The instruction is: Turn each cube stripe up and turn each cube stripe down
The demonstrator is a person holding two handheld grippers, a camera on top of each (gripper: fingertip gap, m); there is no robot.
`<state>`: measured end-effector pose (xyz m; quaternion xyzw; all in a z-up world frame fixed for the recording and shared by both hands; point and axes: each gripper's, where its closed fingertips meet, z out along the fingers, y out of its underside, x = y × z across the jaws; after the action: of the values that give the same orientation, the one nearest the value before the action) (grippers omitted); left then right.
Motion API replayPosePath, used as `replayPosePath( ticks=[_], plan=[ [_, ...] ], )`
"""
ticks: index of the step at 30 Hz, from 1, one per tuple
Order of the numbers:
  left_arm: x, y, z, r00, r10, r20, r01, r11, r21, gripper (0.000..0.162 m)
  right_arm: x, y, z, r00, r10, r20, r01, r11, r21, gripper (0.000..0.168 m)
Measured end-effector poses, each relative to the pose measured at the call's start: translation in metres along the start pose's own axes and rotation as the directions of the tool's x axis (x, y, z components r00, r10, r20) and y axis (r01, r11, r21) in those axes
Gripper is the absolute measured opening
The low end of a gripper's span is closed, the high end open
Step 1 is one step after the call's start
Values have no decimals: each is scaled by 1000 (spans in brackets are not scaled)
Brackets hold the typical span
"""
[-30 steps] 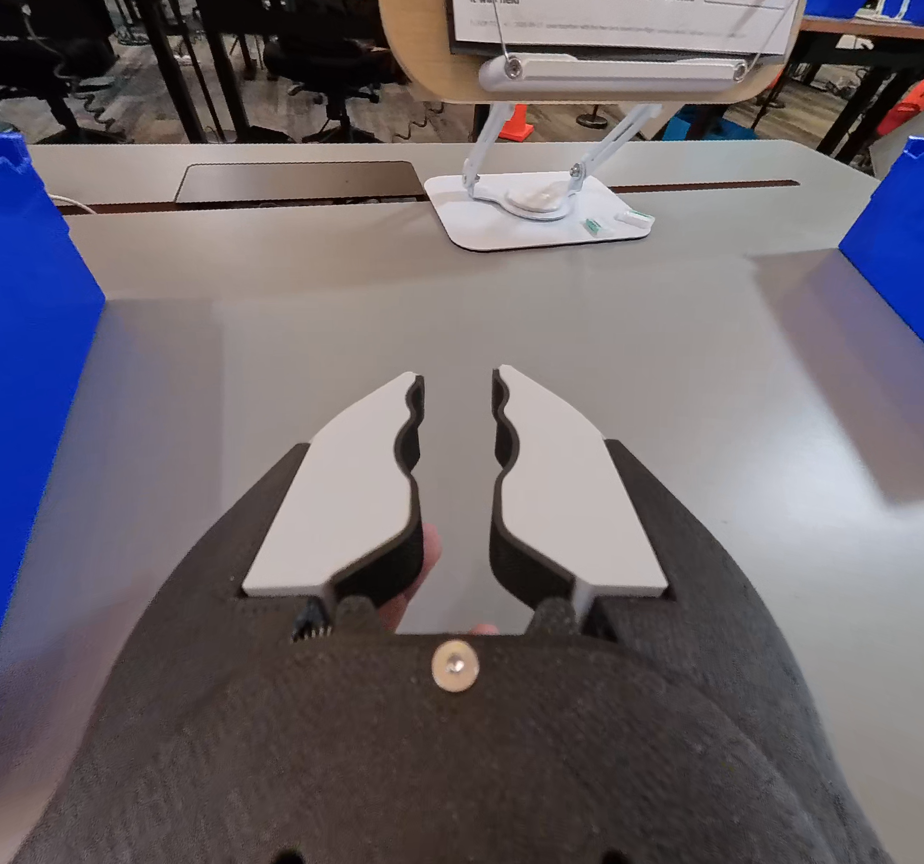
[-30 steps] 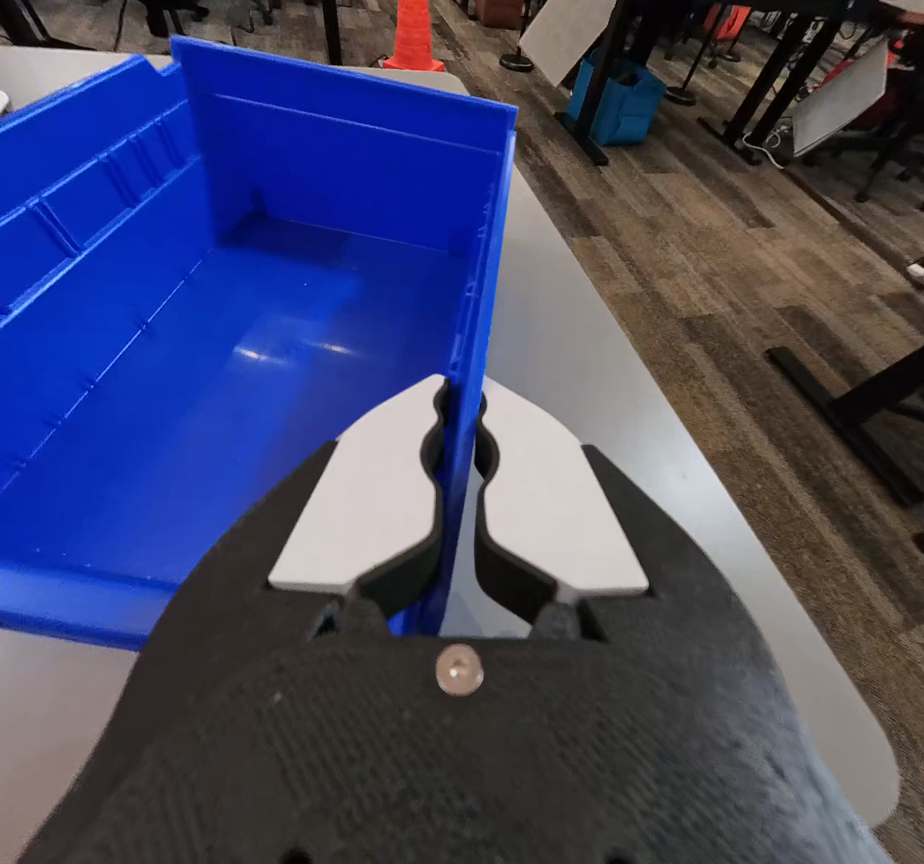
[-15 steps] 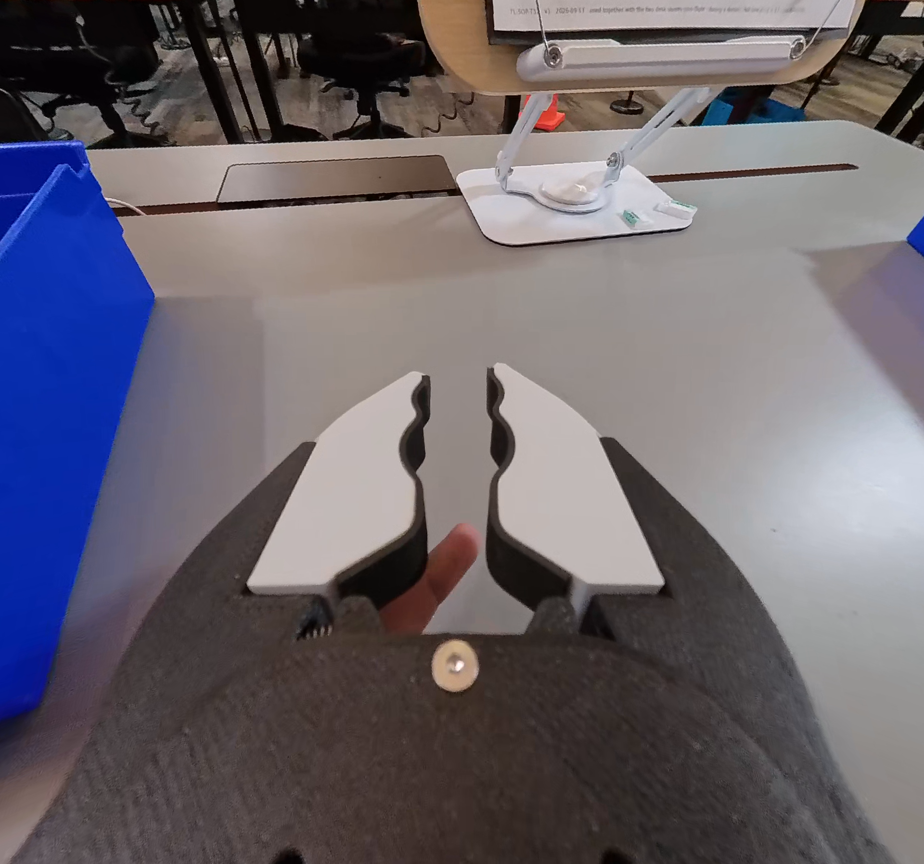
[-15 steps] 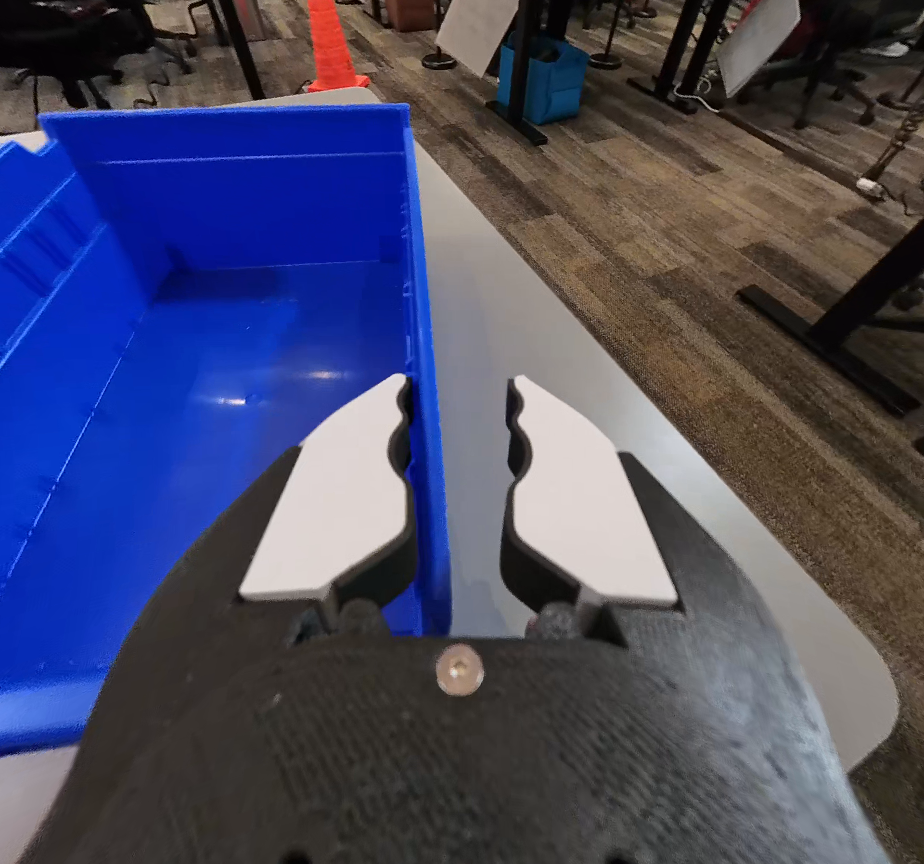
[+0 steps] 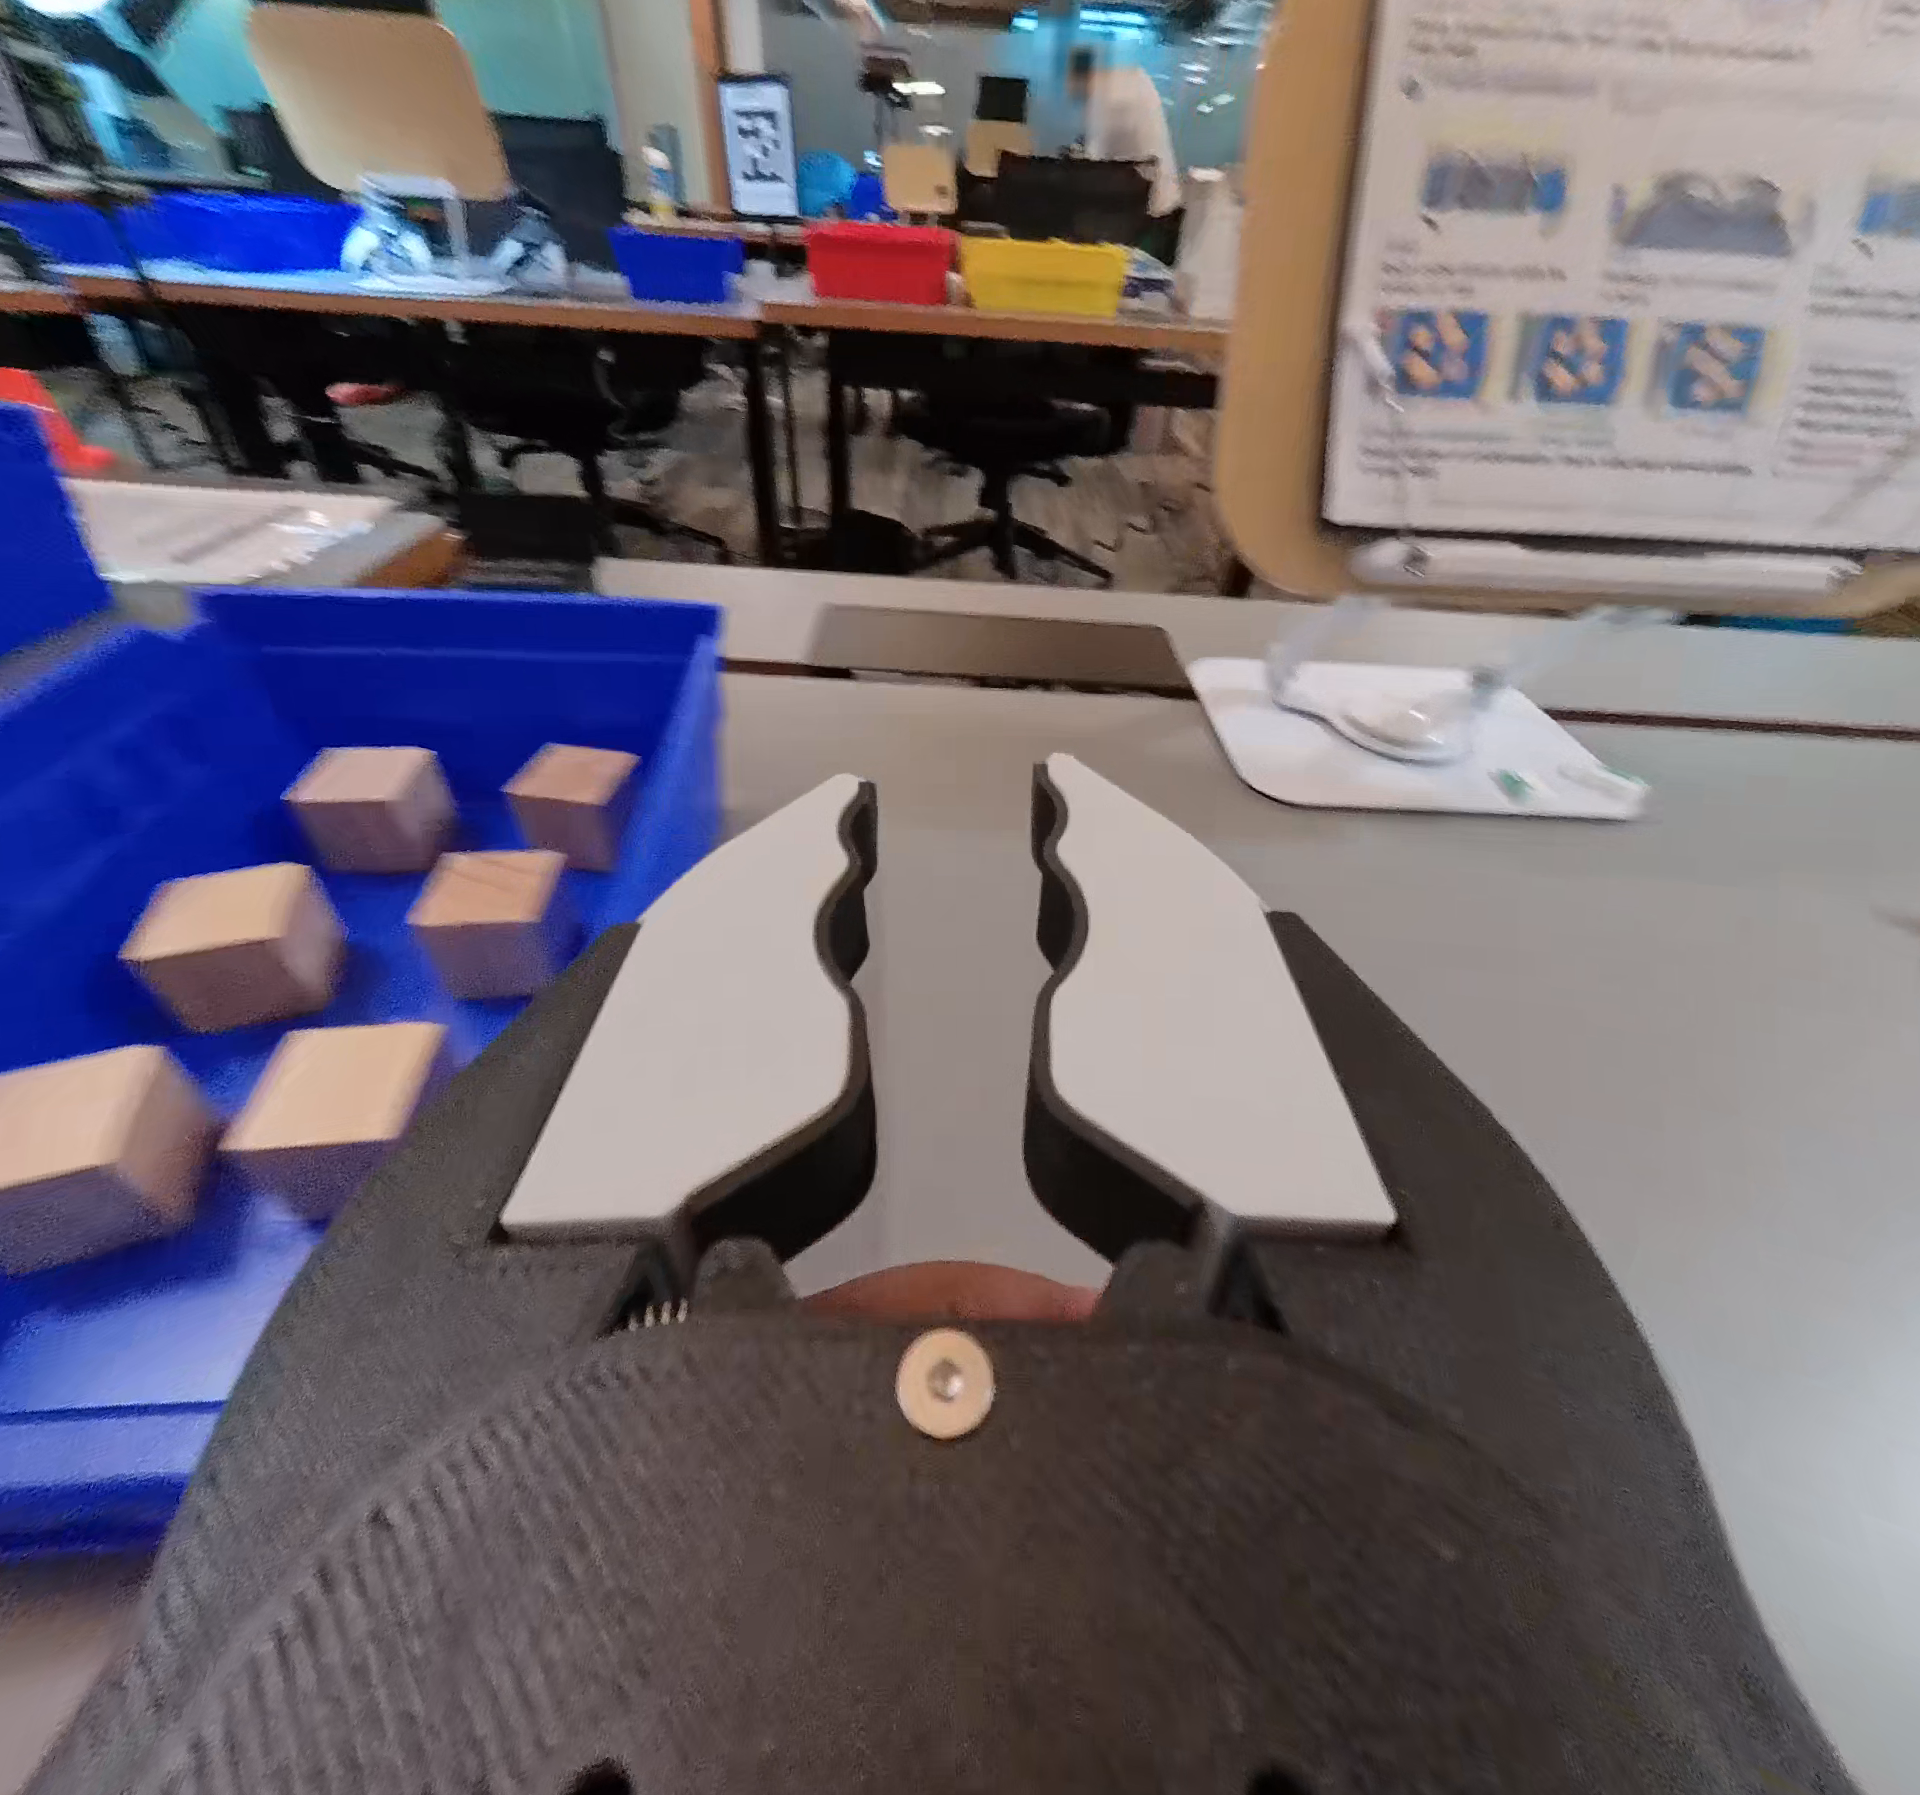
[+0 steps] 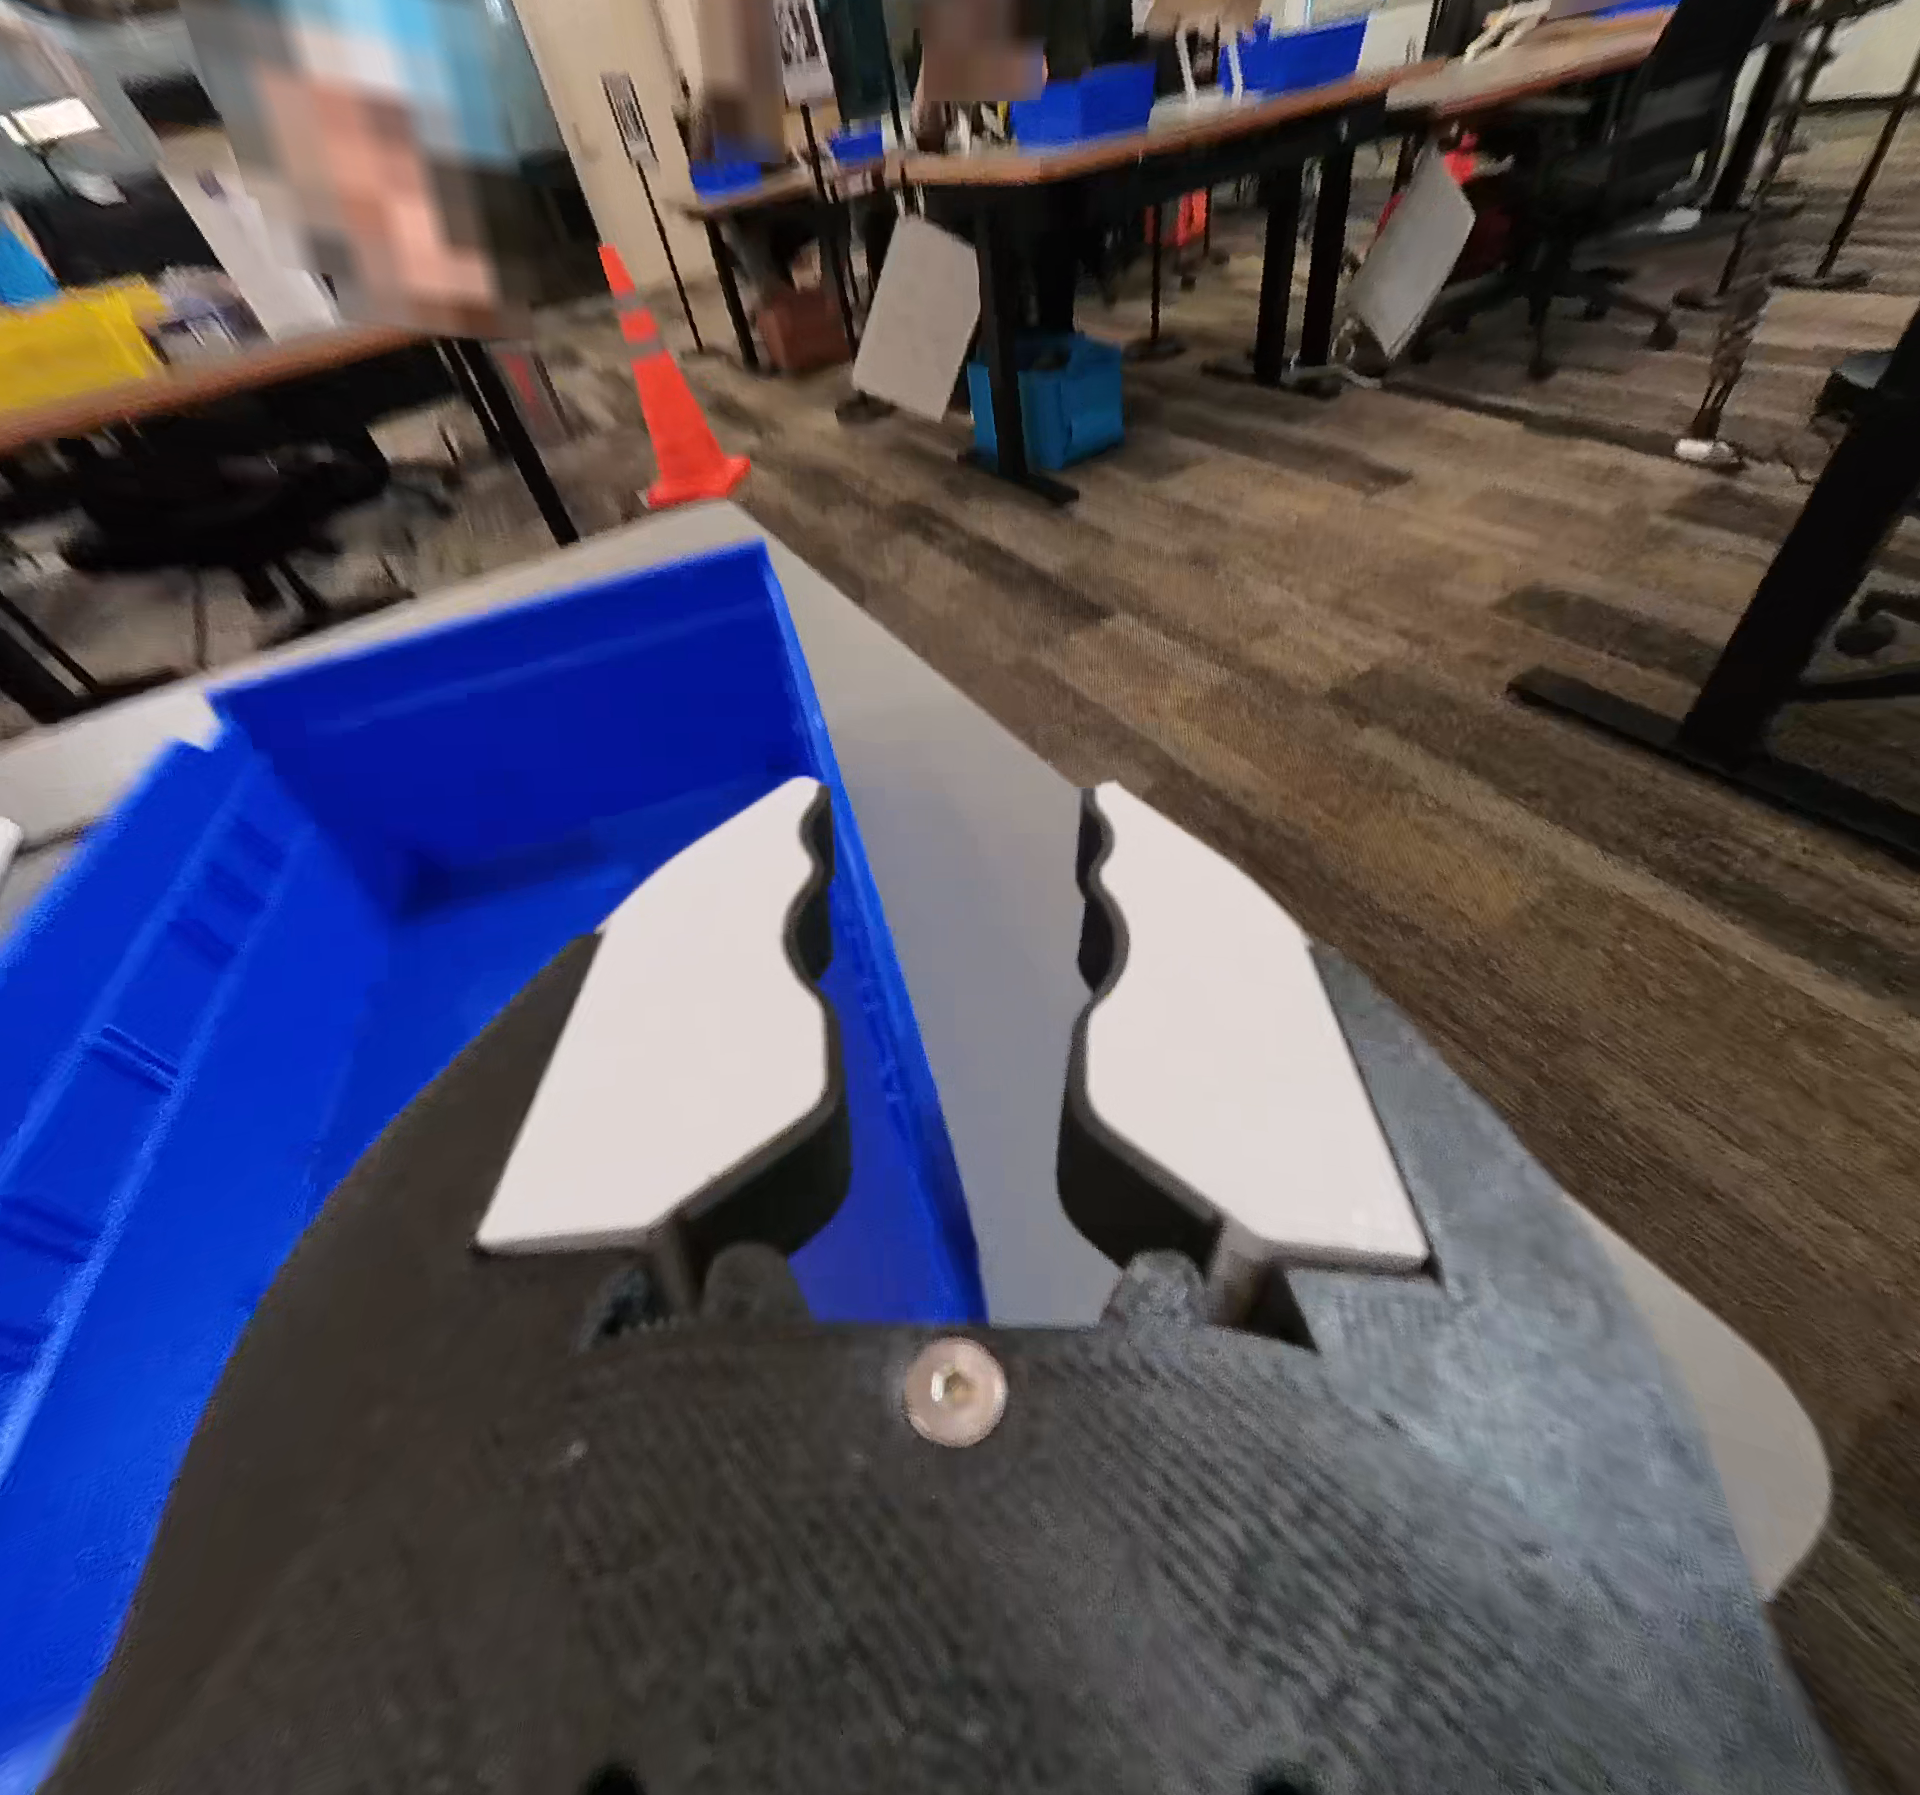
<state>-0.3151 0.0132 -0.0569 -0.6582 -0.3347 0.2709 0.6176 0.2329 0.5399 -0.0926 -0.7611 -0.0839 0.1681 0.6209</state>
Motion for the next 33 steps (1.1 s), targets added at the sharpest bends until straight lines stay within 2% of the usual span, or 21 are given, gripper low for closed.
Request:
replayPosePath(
  ticks=[2,4,6,9,13,16,19,20,21,23,25,27,29,31,33],
  plan=[
    [-38,-10,1,999,24,40,-22,999,-35,28,-10,-19,-10,999,14,34,-17,997,74,47],
    [-79,-1,7,996,52,76,-38,985,-167,40,-32,-39,-21,997,-29,74,18,989,143,46],
    [-119,22,11,991,51,121,-9,943,-332,58,-63,-59,-36,987,-106,116,80,974,213,45],
    [-153,56,18,988,41,152,40,869,-493,63,-125,-82,-65,956,-223,193,152,933,325,31],
    [-173,101,26,984,132,116,-13,715,-699,70,-218,-91,-110,877,-317,360,155,898,412,29],
    [-174,119,32,985,157,67,-47,628,-777,71,-271,-84,-139,821,-315,477,108,904,413,33],
    [-170,138,31,987,159,7,-81,538,-839,64,-310,-73,-162,758,-310,574,83,919,386,33],
    [-172,143,30,984,175,5,-88,520,-850,61,-318,-70,-167,742,-306,596,78,923,376,34],
    [-176,144,31,980,199,11,-95,517,-850,49,-324,-68,-172,727,-300,618,71,928,367,34],
    [-176,142,31,986,167,27,-68,537,-841,48,-331,-65,-178,706,-286,648,54,934,353,35],
    [-177,132,33,991,113,69,-11,592,-806,48,-335,-61,-182,686,-271,675,39,940,338,35],
    [-180,111,33,990,68,125,47,673,-738,47,-345,-61,-185,655,-238,717,7,951,308,37],
    [-169,75,34,990,-24,141,107,780,-616,47,-367,-59,-191,578,-161,800,-55,970,235,41],
    [-133,27,33,984,-168,51,173,884,-434,47,-393,-43,-198,473,-61,879,-92,989,118,44],
    [-79,-26,23,942,-302,-146,266,937,-227,46,-414,-12,-208,359,45,932,-100,995,-10,48]
  ],
)
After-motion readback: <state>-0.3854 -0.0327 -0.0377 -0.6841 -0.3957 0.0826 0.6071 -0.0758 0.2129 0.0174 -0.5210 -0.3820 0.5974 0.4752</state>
